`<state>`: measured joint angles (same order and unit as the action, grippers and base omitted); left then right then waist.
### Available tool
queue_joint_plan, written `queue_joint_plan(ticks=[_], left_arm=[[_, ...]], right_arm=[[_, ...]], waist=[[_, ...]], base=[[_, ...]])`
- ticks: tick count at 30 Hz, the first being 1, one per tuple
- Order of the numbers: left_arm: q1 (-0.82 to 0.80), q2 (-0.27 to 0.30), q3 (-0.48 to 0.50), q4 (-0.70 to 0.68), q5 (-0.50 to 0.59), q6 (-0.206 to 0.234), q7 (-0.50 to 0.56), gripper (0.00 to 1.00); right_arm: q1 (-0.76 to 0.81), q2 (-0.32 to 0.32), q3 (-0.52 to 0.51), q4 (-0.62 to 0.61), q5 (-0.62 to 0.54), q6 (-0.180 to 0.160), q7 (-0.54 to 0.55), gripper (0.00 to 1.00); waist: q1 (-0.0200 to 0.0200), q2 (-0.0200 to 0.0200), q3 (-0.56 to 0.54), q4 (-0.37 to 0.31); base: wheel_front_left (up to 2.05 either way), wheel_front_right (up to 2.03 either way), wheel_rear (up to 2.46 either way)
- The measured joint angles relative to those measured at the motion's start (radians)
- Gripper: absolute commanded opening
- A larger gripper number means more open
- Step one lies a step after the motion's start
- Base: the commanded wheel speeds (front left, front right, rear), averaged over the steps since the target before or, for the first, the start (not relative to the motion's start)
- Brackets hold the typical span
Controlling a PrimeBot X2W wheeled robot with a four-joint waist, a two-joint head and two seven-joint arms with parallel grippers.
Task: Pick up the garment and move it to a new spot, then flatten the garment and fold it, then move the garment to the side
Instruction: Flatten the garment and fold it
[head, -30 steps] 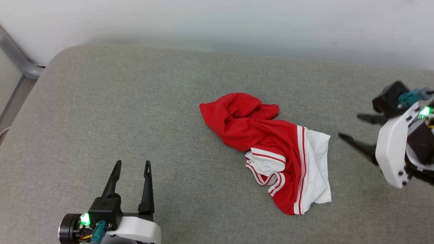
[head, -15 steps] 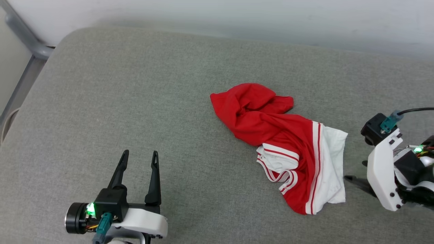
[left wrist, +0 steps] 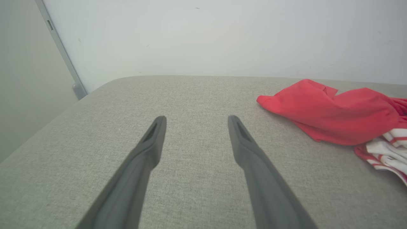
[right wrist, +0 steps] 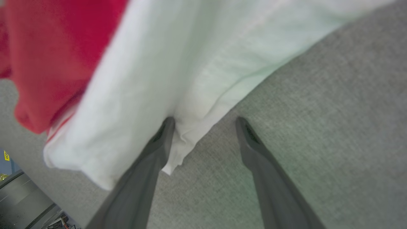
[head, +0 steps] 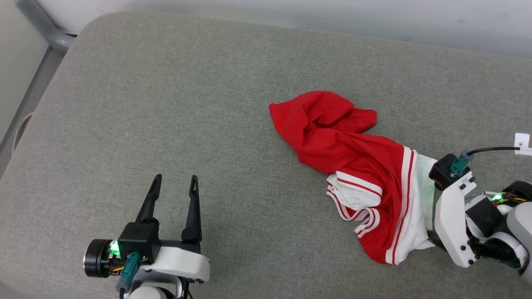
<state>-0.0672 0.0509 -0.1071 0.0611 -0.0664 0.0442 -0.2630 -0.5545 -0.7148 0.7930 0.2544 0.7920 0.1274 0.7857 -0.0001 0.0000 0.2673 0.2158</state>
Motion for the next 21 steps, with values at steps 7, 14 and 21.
queue_joint_plan(ticks=[7, 14, 21], left_arm=[[0.002, 0.0, 0.011, 0.008, 0.002, 0.001, 0.0, 1.0], [0.026, 0.0, 0.021, 0.013, 0.013, 0.0, 0.0, 1.0], [0.064, 0.0, 0.039, 0.011, 0.022, -0.006, 0.0, 1.0]], right_arm=[[-0.006, 0.015, 0.041, 0.009, -0.003, 0.0, -0.086, 0.0], [0.041, -0.001, 0.011, -0.039, 0.035, 0.004, -0.192, 0.0], [0.181, -0.063, -0.122, -0.127, 0.074, 0.004, -0.26, 0.0]], waist=[[0.0001, 0.0, -0.021, -0.016], [0.0003, 0.0, -0.065, -0.048], [0.0002, 0.0, -0.109, -0.088]], base=[[0.0, 0.0, 0.0], [0.0, 0.0, 0.0], [0.0, 0.0, 0.0]])
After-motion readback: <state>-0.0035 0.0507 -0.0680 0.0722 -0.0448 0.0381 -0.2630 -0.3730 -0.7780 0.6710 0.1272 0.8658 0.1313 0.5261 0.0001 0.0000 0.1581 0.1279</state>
